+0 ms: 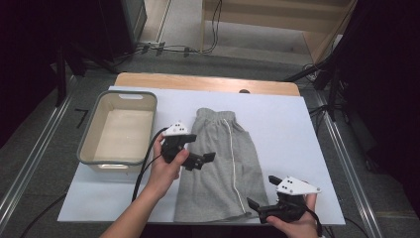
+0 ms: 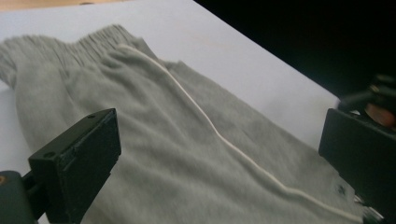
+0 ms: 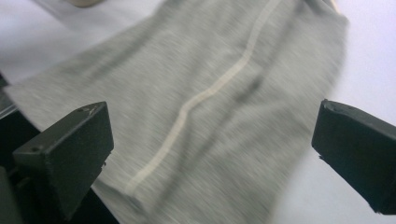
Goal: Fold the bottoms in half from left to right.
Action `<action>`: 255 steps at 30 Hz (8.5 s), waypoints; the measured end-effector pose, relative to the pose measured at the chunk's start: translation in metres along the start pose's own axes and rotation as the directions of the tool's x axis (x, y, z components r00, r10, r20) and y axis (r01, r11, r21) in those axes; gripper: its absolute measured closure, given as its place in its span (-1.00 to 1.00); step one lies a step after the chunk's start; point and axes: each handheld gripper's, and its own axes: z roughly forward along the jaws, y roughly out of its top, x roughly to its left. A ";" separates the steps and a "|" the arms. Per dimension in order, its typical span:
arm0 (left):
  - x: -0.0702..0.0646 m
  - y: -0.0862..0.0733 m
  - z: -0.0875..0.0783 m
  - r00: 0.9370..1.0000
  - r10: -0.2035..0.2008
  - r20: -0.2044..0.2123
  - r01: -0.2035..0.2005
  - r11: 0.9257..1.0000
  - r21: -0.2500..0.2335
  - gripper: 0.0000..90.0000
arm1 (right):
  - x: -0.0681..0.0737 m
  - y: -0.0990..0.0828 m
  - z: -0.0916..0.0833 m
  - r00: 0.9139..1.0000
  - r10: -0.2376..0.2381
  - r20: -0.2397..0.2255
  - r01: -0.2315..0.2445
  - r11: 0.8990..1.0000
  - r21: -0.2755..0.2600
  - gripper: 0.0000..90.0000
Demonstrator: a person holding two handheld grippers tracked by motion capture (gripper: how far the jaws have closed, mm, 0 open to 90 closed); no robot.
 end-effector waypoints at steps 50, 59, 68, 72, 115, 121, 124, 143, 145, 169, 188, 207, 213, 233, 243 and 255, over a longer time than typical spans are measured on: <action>-0.009 -0.103 -0.055 0.997 -0.030 -0.078 0.036 0.996 0.076 -0.02 | -0.016 -0.043 -0.014 0.992 0.093 0.086 -0.101 0.990 0.093 0.16; -0.007 -0.089 -0.053 0.999 -0.004 -0.053 0.003 1.000 -0.015 -0.78 | -0.034 0.011 0.004 0.991 0.073 0.114 -0.074 0.997 0.004 -0.67; -0.004 -0.093 -0.060 1.000 -0.002 -0.027 0.001 1.000 -0.030 -1.00 | -0.049 0.062 0.043 0.993 0.101 0.069 -0.100 0.995 -0.018 -1.00; -0.006 -0.095 -0.061 0.999 0.011 -0.033 -0.012 1.000 -0.019 -1.00 | -0.056 0.086 0.060 0.990 0.099 0.097 -0.096 0.995 -0.031 -1.00; 0.002 -0.100 -0.059 0.999 0.030 -0.045 -0.029 0.999 0.017 -1.00 | -0.112 0.143 0.173 0.982 0.178 0.060 -0.180 0.983 0.037 0.73; 0.002 -0.101 -0.059 0.999 0.035 -0.041 -0.034 0.999 0.026 -1.00 | -0.121 0.135 0.186 0.978 0.170 0.119 -0.181 0.979 0.088 0.68; 0.001 -0.101 -0.058 0.999 0.038 -0.038 -0.037 0.999 0.029 -1.00 | -0.120 0.132 0.189 0.978 0.146 0.150 -0.161 0.982 0.098 0.20; -0.002 -0.102 -0.055 0.999 0.034 -0.033 -0.033 0.999 0.026 -1.00 | -0.064 0.077 0.095 0.993 0.107 0.054 -0.109 0.993 0.044 -0.20; -0.002 -0.102 -0.055 0.999 0.032 -0.033 -0.031 0.999 0.031 -1.00 | -0.055 0.067 0.085 0.993 0.107 0.050 -0.109 0.993 0.046 -0.19; -0.013 -0.104 -0.051 0.999 0.042 -0.020 -0.041 0.998 0.048 -1.00 | 0.012 -0.009 0.038 0.992 0.123 -0.011 -0.121 0.984 0.128 0.28; -0.015 -0.104 -0.047 0.999 0.046 -0.014 -0.045 0.997 0.060 -1.00 | 0.012 -0.014 0.022 0.991 0.132 0.001 -0.131 0.983 0.132 0.92; -0.018 -0.108 -0.033 0.997 0.020 -0.077 -0.007 0.987 0.159 -0.80 | -0.001 -0.033 -0.004 0.989 0.129 0.066 -0.138 0.979 0.153 0.87; -0.021 -0.108 -0.032 0.996 0.044 -0.081 -0.031 0.987 0.157 -0.68 | -0.007 -0.027 -0.001 0.994 0.104 0.035 -0.108 0.987 0.119 0.11; -0.024 -0.107 -0.032 0.997 0.075 -0.020 -0.072 0.991 0.117 -1.00 | -0.060 0.040 0.087 0.980 0.182 0.078 -0.189 0.978 0.089 0.19; -0.025 -0.107 -0.031 0.996 0.087 -0.013 -0.085 0.989 0.125 -1.00 | -0.063 0.044 0.090 0.984 0.172 0.055 -0.176 0.980 0.096 0.86; -0.025 -0.108 -0.030 0.996 0.086 -0.010 -0.084 0.988 0.126 -1.00 | -0.079 0.052 0.064 0.978 0.174 0.113 -0.181 0.982 0.052 0.88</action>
